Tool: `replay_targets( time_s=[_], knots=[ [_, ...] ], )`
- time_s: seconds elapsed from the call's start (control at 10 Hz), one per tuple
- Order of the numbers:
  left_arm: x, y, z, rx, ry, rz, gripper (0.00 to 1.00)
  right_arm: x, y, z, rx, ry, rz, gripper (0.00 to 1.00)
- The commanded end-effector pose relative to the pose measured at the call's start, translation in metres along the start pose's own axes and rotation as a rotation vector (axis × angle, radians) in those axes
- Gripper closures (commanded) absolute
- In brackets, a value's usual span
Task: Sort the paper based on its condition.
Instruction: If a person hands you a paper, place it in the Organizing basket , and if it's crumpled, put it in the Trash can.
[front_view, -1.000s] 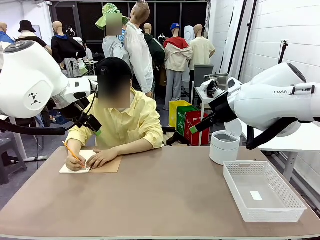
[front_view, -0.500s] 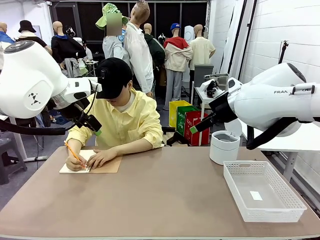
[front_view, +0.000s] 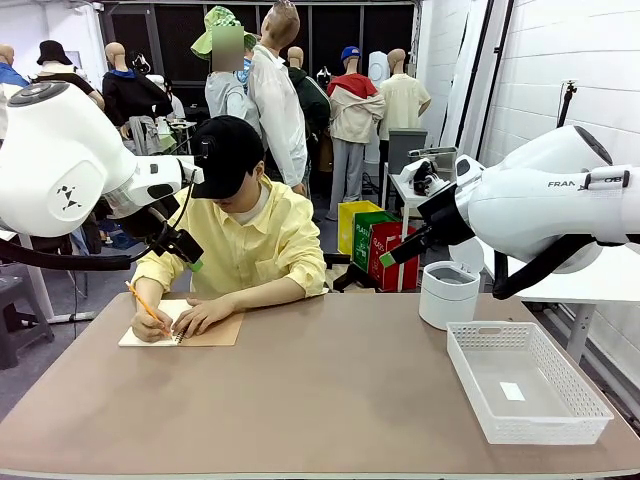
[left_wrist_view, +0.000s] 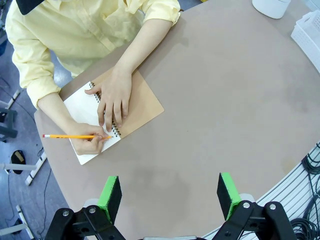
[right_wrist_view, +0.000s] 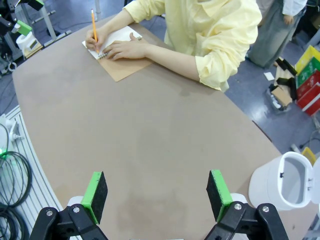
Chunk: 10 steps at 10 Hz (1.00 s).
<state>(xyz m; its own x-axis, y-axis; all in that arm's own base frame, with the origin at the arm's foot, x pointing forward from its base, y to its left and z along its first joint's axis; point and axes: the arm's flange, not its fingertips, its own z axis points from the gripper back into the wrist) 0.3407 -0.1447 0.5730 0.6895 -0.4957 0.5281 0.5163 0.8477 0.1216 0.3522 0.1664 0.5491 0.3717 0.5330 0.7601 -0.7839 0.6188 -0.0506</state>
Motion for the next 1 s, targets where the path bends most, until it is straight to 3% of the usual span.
replay_targets(
  time_s=[0.0, 0.9],
  knots=[
    [-0.0007, 0.0014, -0.0022, 0.001, -0.011, -0.008, 0.00, -0.0009, 0.0004, -0.0001, 0.007, 0.002, -0.004, 0.00],
    [-0.0007, 0.0014, -0.0022, 0.001, -0.011, -0.008, 0.00, -0.0009, 0.0004, -0.0001, 0.007, 0.002, -0.004, 0.00]
  ],
)
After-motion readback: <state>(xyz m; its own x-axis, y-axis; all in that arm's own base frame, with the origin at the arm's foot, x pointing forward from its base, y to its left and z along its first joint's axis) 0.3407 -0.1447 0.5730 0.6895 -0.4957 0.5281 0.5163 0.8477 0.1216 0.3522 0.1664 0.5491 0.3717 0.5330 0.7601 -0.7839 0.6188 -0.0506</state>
